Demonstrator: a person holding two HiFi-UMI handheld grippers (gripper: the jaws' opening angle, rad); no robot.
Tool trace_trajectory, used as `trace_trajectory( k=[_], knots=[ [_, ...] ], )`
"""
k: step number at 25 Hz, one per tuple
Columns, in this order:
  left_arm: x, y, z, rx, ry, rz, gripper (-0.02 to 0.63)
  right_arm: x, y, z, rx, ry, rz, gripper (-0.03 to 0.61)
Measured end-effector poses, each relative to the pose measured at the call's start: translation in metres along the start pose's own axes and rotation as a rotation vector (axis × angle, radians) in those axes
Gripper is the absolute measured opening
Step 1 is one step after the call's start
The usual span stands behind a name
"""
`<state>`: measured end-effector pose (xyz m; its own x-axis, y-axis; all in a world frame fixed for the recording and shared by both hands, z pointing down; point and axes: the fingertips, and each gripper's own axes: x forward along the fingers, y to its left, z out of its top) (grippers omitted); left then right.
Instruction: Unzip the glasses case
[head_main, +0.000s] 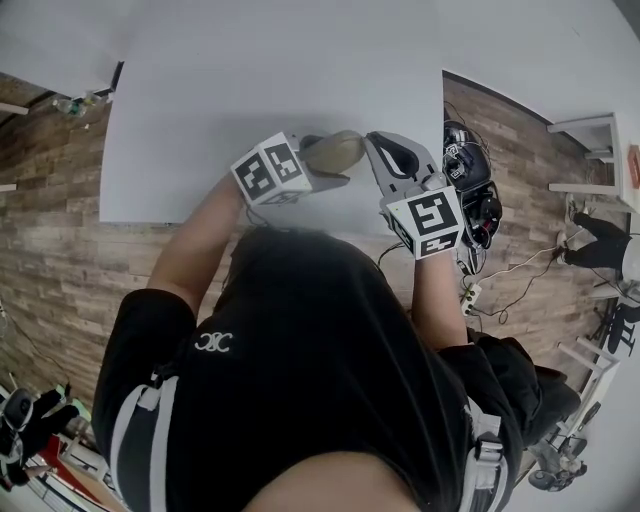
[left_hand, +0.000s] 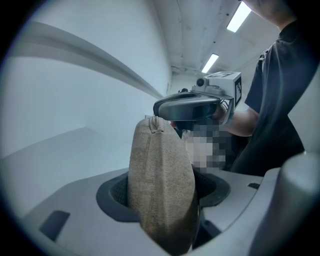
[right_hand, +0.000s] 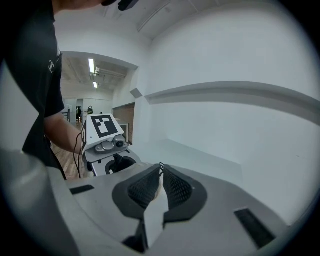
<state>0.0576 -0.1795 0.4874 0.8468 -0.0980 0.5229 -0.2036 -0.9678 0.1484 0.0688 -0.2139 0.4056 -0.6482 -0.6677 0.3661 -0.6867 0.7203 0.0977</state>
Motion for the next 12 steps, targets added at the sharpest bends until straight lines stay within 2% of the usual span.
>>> trace_trajectory(
  k=[6,12],
  knots=[
    [-0.013,-0.003,0.010,-0.073,-0.112,-0.075,0.295,0.002,-0.003,0.002,0.035,-0.023,0.015,0.032],
    [-0.022,-0.001,0.017,-0.088,-0.153,-0.096,0.295,0.001,-0.005,0.001,0.059,-0.032,0.032,0.032]
  ],
)
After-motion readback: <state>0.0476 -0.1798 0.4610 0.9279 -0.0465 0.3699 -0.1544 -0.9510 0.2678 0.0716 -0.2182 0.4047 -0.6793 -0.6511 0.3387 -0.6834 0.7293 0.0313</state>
